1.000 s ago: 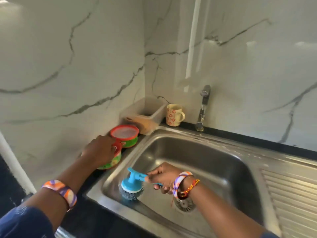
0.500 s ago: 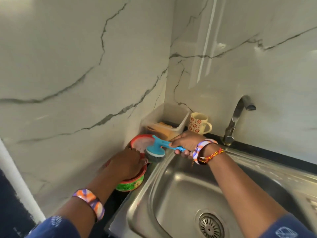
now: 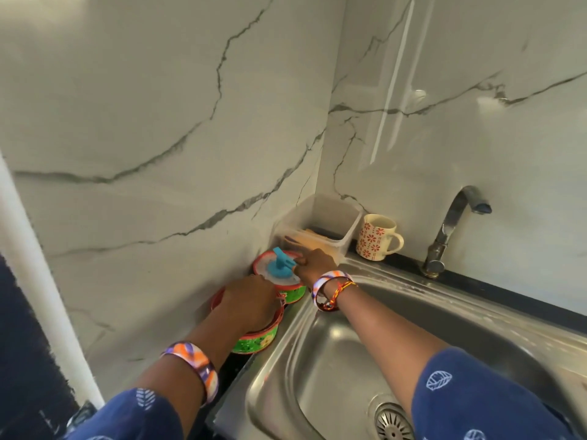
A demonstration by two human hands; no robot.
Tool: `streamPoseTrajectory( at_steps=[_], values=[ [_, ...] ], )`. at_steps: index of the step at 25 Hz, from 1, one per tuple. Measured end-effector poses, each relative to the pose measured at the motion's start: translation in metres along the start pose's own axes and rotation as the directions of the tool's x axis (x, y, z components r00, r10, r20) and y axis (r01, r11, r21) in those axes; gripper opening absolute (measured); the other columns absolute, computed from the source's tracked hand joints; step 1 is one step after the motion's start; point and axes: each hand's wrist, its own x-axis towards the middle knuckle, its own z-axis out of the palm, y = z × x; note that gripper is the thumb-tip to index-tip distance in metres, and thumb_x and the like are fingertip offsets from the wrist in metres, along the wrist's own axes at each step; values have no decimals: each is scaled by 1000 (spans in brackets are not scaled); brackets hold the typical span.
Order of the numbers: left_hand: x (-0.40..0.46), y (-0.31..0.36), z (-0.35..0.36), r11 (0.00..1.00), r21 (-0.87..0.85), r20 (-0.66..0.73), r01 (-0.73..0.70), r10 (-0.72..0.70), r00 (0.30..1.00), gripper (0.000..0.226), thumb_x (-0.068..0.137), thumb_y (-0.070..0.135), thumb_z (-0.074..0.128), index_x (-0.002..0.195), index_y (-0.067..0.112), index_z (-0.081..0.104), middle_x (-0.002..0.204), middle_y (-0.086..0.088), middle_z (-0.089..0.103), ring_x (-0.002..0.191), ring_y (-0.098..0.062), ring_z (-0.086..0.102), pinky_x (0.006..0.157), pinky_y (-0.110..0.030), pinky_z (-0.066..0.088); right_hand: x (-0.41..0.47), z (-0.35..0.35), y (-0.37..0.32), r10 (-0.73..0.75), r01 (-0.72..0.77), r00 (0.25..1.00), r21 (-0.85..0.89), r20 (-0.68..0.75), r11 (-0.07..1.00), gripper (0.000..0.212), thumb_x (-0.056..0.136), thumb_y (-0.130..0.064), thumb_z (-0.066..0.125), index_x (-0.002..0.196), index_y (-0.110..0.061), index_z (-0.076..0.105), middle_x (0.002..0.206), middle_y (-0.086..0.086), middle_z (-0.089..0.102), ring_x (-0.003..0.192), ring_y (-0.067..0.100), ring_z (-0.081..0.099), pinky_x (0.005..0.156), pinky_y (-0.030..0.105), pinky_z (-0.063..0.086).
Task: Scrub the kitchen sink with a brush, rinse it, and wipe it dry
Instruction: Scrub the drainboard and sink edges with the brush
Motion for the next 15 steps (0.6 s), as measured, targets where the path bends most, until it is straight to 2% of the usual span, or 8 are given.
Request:
streamPoseTrajectory(
  at_steps=[3,6,7,10,11,12,13,15],
  values=[
    [3,2,4,999,32,24,15,-15,1000,39,100,35,35,121,12,58,129,-10,57,119,-27,55,96,-38,44,2,-13,-5,-12,14,998,36,-61,999,36,90,-14,50,125,-14,62,122,15,63,110,31,59,80,27,43],
    [3,0,5,999,3,32,33,-33,999,42,100,37,32,125,12,54,135,-12,51,120,-28,53,97,-38,43,3,-24,-12,62,-18,985,257,-164,966,28,88,-15,54,109,-8,71,83,15,69,77,27,63,68,31,42],
    [1,0,4,999,-1,34,35,-35,999,43,100,37,31,126,12,53,137,-12,49,120,-29,53,98,-38,42,2,-24,-13,64,-25,984,231,-164,973,28,88,-16,53,108,-6,71,84,15,68,78,26,63,67,29,40],
    [-8,5,-4,997,36,32,65,-66,997,43,100,35,32,131,11,49,139,-12,46,122,-30,52,98,-37,41,-7,-21,-6,68,-63,990,44,-126,997,31,90,-18,51,112,-6,68,110,17,66,104,33,61,76,29,44],
    [-12,8,-9,996,5,19,89,-89,996,43,99,35,34,132,11,47,139,-12,46,122,-30,51,98,-36,41,-12,-23,-5,71,-62,990,73,-124,995,30,89,-18,52,111,-7,69,107,16,67,102,32,61,79,31,46],
    [-17,12,-14,992,-49,-1,119,-120,993,43,98,34,36,133,11,46,138,-12,46,122,-30,50,98,-36,41,-21,-26,-3,63,-42,991,169,-120,985,25,88,-19,54,102,-9,72,93,13,68,89,29,63,74,31,47],
    [-23,16,-17,983,-111,-31,147,-151,988,43,97,33,39,133,11,45,137,-13,46,122,-31,49,98,-36,41,-31,-31,-1,78,-37,989,301,-126,953,18,87,-20,57,87,-12,74,72,7,65,69,23,61,62,26,45],
    [-42,32,-18,955,-223,-87,198,-221,971,43,96,29,41,134,8,41,137,-15,44,124,-33,46,98,-38,40,-60,-45,7,150,-72,984,562,-94,824,17,87,-19,63,69,-19,64,38,-9,50,32,4,42,36,15,32]
  ],
)
